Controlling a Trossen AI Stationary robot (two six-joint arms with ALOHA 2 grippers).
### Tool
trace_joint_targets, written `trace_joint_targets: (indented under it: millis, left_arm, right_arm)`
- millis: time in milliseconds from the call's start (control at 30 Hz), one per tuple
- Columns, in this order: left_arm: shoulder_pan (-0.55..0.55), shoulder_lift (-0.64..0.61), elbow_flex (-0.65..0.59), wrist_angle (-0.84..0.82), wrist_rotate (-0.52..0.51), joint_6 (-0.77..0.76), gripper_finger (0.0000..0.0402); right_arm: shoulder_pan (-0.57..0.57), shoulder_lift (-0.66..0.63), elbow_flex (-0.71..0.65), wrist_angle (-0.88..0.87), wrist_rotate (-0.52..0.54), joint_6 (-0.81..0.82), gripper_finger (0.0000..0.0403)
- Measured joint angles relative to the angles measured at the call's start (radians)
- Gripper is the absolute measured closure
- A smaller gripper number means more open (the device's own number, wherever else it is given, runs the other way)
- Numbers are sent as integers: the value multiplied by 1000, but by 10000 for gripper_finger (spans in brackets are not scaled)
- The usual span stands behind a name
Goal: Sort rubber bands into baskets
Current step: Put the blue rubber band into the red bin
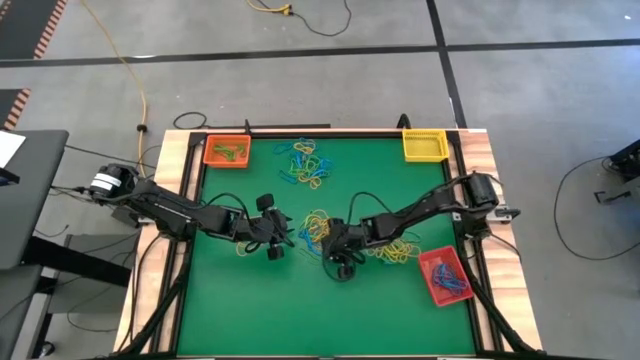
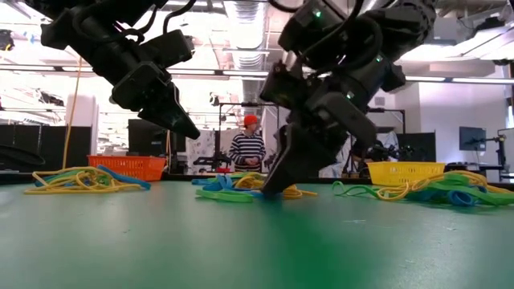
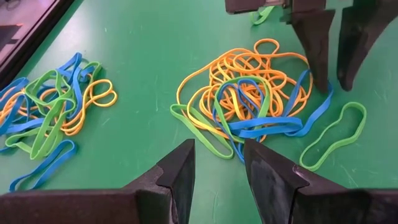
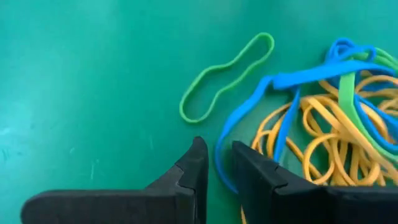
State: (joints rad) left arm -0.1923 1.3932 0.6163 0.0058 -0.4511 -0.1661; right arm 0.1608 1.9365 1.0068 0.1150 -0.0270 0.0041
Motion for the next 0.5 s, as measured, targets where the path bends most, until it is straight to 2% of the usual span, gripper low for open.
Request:
trace_joint_targets:
  millis: [233, 433, 500]
  left_arm:
    - [0, 0, 0, -2, 0, -1, 274]
    - [0, 0, 0, -4, 0, -1, 274]
    - [0, 0, 0, -5, 0, -1, 274]
  right_arm:
    - [-8, 26, 3, 5, -25, 6, 308]
    - [-6, 22, 3, -4, -25, -8, 381]
    - [-6, 22, 3, -5, -25, -13, 389]
